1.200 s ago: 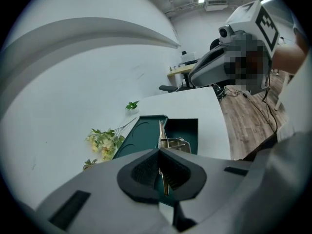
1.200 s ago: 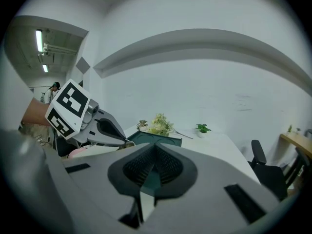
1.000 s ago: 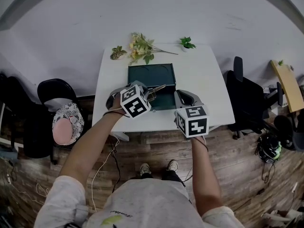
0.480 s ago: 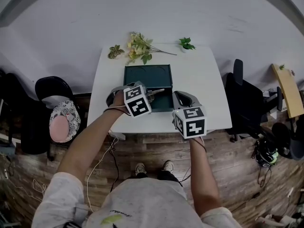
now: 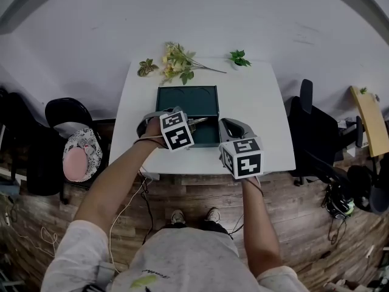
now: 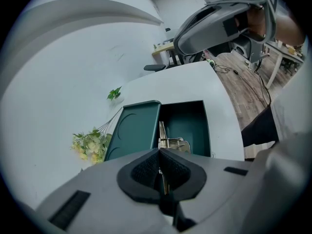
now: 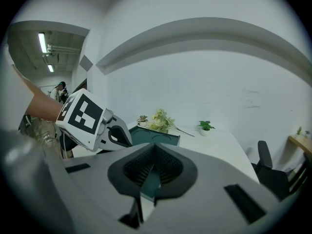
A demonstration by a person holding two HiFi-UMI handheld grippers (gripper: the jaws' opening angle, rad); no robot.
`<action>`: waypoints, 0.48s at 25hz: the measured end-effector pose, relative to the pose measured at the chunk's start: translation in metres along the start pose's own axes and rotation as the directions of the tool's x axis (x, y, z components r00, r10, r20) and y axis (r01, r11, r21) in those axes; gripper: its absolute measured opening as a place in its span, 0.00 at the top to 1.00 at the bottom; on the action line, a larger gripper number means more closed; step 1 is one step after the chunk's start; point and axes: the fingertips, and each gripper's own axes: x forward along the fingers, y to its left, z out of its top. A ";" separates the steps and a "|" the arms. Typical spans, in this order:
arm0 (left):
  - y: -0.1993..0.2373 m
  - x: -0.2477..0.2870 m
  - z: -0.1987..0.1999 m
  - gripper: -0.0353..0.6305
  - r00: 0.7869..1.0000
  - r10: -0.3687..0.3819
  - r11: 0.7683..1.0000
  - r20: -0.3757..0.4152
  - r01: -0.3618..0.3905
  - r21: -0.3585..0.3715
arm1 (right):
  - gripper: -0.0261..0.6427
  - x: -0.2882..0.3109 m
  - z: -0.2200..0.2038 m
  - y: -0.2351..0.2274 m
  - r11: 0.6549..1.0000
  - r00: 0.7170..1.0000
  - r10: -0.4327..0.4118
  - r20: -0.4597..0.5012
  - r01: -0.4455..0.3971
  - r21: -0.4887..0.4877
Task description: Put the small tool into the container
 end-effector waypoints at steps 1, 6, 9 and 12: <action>0.001 0.001 0.000 0.94 1.000 0.000 1.000 0.000 0.000 -0.001 | 0.95 0.001 0.001 -0.001 1.000 1.000 0.001 0.000 -0.001 -0.001; 0.003 0.004 -0.001 0.94 1.000 -0.006 1.000 -0.008 0.006 0.008 | 0.95 0.005 0.005 -0.001 1.000 1.000 0.005 0.004 -0.005 -0.004; 0.001 0.007 -0.004 0.94 1.000 -0.012 1.000 -0.015 0.012 0.009 | 0.95 0.004 0.004 0.000 1.000 1.000 0.007 0.000 -0.007 -0.006; 0.000 0.009 -0.004 0.94 1.000 -0.014 1.000 -0.019 0.014 0.006 | 0.95 0.003 0.002 0.000 1.000 1.000 0.008 -0.005 -0.008 -0.009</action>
